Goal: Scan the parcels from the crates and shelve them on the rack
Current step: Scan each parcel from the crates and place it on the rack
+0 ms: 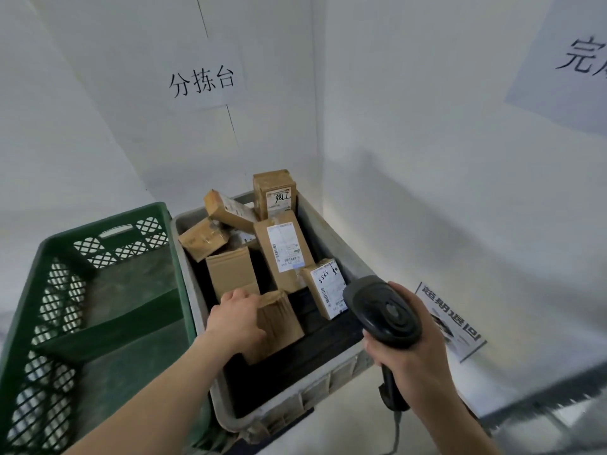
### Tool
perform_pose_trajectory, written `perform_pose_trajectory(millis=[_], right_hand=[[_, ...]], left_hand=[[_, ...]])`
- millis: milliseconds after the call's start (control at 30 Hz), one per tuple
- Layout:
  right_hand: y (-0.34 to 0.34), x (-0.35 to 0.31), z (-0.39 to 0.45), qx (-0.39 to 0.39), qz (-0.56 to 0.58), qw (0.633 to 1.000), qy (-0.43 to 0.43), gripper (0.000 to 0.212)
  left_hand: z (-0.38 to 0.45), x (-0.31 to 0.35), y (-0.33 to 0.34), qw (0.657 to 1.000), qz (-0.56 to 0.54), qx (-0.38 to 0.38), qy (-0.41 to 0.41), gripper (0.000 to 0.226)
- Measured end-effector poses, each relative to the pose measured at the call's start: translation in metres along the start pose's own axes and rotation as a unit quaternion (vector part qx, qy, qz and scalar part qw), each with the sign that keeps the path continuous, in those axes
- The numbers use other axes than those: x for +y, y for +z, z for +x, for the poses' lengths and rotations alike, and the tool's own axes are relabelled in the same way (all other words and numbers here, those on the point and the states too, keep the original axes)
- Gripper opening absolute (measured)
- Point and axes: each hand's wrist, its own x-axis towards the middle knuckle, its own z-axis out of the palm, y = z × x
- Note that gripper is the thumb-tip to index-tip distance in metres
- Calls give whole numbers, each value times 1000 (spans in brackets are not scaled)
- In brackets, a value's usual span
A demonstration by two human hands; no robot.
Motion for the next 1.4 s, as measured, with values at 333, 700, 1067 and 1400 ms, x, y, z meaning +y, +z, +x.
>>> perform_pose_trajectory(millis=[333, 700, 1067, 1400], right_hand=[[26, 3, 32, 44, -13, 999, 13, 75], [48, 19, 41, 77, -7, 996, 34, 74], [48, 16, 33, 73, -21, 997, 33, 75], [44, 25, 22, 81, -10, 996, 47, 74]], left_hand=[[66, -16, 17, 995, 0, -95, 10, 50], [66, -3, 25, 976, 17, -175, 125, 54], [70, 0, 21, 976, -45, -130, 169, 44], [83, -7, 51, 964, -55, -238, 109, 90]])
